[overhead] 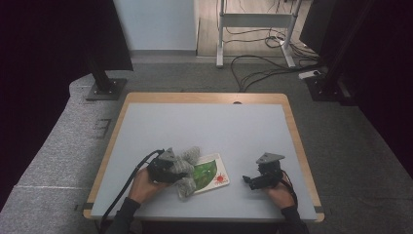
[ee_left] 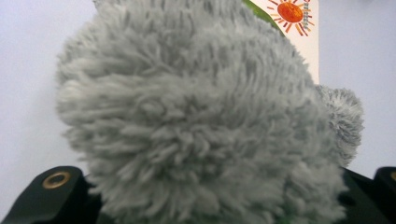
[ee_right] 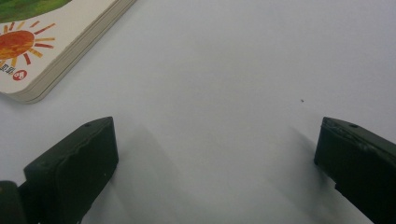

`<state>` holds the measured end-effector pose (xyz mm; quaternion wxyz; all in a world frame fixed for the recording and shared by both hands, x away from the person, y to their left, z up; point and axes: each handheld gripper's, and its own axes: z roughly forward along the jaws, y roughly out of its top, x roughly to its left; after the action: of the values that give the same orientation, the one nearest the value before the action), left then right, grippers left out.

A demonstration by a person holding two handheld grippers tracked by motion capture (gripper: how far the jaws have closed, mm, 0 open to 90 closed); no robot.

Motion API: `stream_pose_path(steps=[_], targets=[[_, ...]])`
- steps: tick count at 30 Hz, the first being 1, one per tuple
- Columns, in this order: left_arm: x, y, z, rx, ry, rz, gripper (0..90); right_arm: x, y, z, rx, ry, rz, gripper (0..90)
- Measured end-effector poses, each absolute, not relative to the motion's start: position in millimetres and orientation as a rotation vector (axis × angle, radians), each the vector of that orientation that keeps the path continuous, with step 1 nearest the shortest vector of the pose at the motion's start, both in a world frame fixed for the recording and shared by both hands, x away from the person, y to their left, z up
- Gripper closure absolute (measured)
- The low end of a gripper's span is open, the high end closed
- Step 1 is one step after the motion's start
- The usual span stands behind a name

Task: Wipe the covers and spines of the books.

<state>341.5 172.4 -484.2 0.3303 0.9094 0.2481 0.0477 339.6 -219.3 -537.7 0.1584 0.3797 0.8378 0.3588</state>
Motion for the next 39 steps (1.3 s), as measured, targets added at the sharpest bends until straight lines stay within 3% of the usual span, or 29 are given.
stream_pose_path(steps=[26, 39], targets=[[300.7, 174.8, -487.2, 2.364, 0.611, 0.105, 61.2, 339.5, -219.3, -537.7, 1.085, 2.396, 1.024, 0.0], [305.5, 154.9, -488.2, 2.365, 0.582, 0.090, 60.9, 339.5, -219.3, -537.7, 1.085, 2.396, 1.025, 0.0]])
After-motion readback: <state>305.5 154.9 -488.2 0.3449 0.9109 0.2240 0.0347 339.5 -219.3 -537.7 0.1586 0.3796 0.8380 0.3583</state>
